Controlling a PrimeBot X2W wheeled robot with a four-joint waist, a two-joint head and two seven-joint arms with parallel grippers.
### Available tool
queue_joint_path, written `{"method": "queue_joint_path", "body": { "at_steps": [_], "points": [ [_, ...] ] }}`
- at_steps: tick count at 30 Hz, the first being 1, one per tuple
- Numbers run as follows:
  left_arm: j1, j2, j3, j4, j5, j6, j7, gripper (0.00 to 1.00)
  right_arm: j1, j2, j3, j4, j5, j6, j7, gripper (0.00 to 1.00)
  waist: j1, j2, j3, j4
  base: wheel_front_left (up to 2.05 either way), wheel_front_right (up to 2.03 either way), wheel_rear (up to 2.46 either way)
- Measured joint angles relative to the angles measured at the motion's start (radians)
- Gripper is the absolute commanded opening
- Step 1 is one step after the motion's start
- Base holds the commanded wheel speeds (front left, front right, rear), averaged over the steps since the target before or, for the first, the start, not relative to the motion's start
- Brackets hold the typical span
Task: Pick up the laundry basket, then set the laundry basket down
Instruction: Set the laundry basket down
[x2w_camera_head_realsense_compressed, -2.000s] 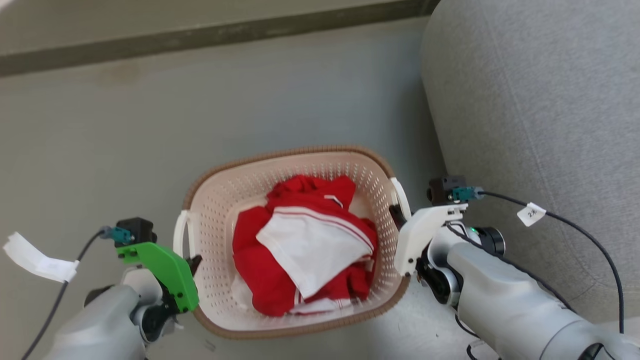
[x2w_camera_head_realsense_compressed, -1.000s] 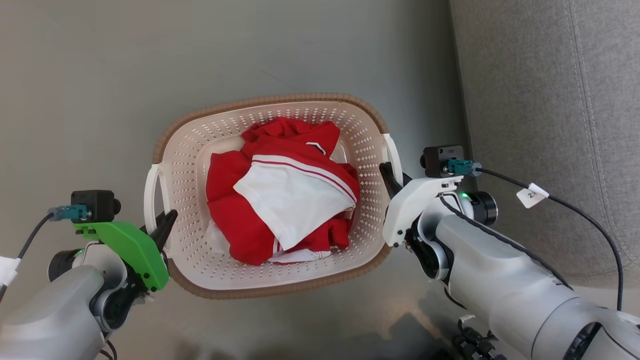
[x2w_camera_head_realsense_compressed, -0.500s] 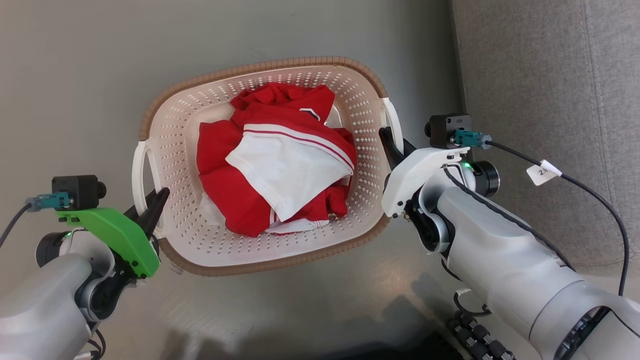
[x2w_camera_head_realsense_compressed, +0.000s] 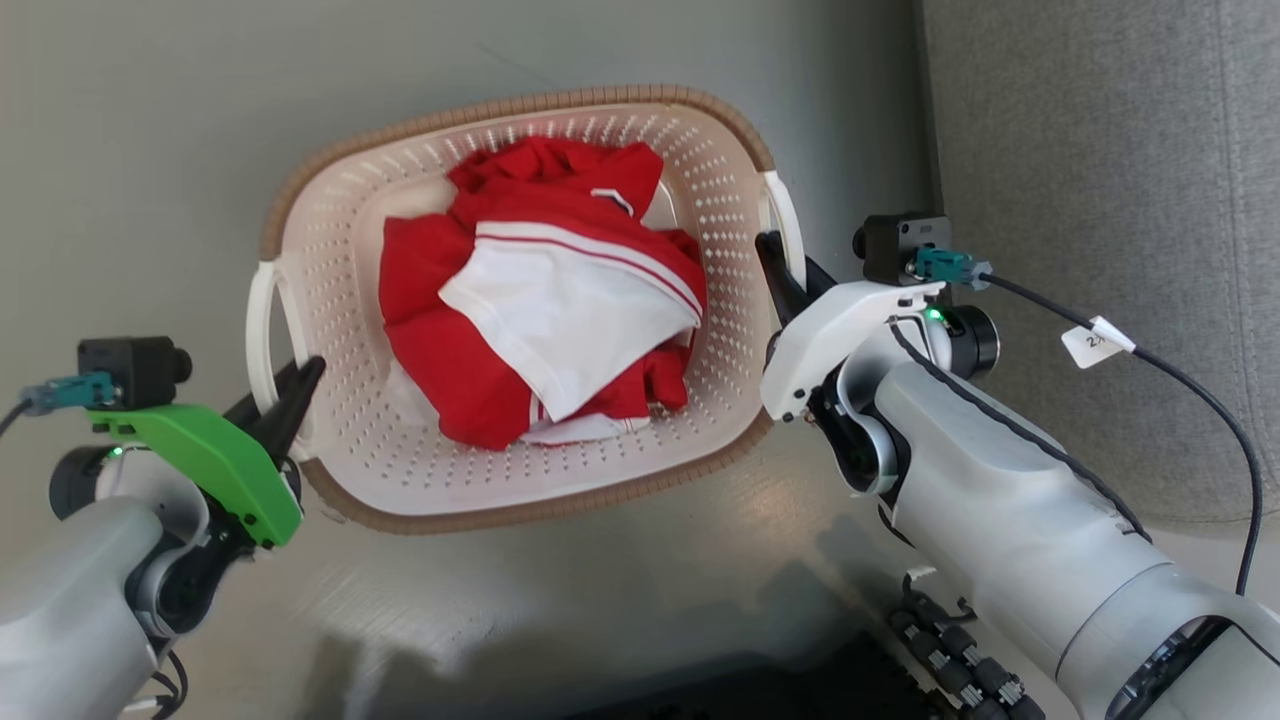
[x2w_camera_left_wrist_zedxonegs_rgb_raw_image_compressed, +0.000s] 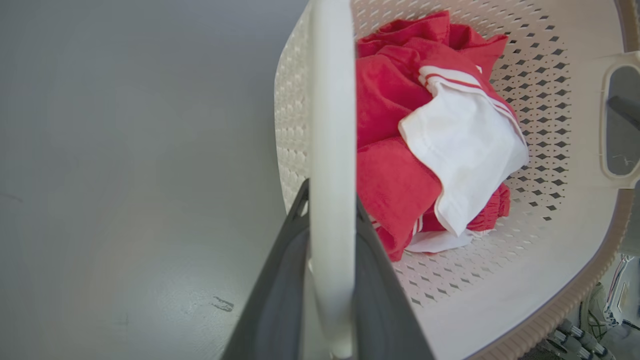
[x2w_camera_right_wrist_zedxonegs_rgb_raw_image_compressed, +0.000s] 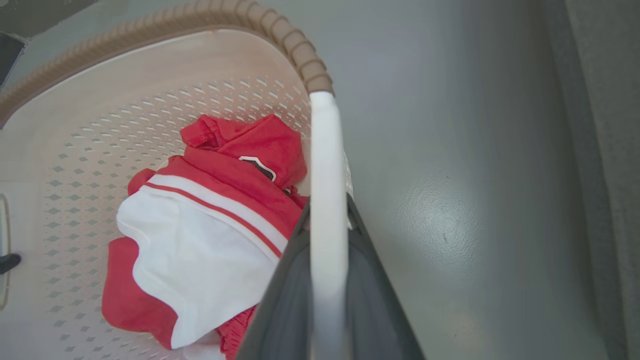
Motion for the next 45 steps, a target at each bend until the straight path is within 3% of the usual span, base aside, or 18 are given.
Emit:
{"method": "queue_joint_path", "body": {
  "at_steps": [35,36,37,38,39,45],
  "points": [
    [-0.041,0.066,-0.014,-0.066,0.037,0.002,-0.042,0.0,0.104,0.006,-0.185,-0.173,-0.166,0.0,0.001,0.0,0.0,0.0,0.14,-0.007,0.0,0.0,0.0],
    [-0.041,0.066,-0.015,-0.066,0.037,0.002,-0.042,0.26,0.105,0.008,-0.191,-0.173,-0.172,0.0,0.001,0.0,0.0,0.0,0.14,-0.007,0.0,0.0,0.0],
    [-0.041,0.066,-0.017,-0.066,0.037,0.002,-0.042,1.0,0.105,0.009,-0.196,-0.174,-0.175,0.0,0.001,0.49,0.0,0.0,0.14,-0.008,0.0,0.0,0.0],
    [-0.041,0.066,-0.019,-0.068,0.037,-0.001,-0.042,1.0,0.106,0.01,-0.201,-0.172,-0.175,0.0,0.001,0.94,0.0,0.0,0.14,-0.008,0.0,0.0,0.0],
    [-0.041,0.066,-0.026,-0.074,0.037,-0.012,-0.042,1.0,0.106,0.01,-0.209,-0.169,-0.175,0.0,0.001,1.0,0.0,0.0,0.141,-0.008,0.0,0.0,0.0],
    [-0.04,0.062,-0.043,-0.094,0.04,-0.025,-0.042,1.0,0.108,-0.004,-0.247,-0.162,-0.189,0.0,0.001,1.0,0.0,0.0,0.142,-0.008,0.0,0.0,0.0]
  ]
}}
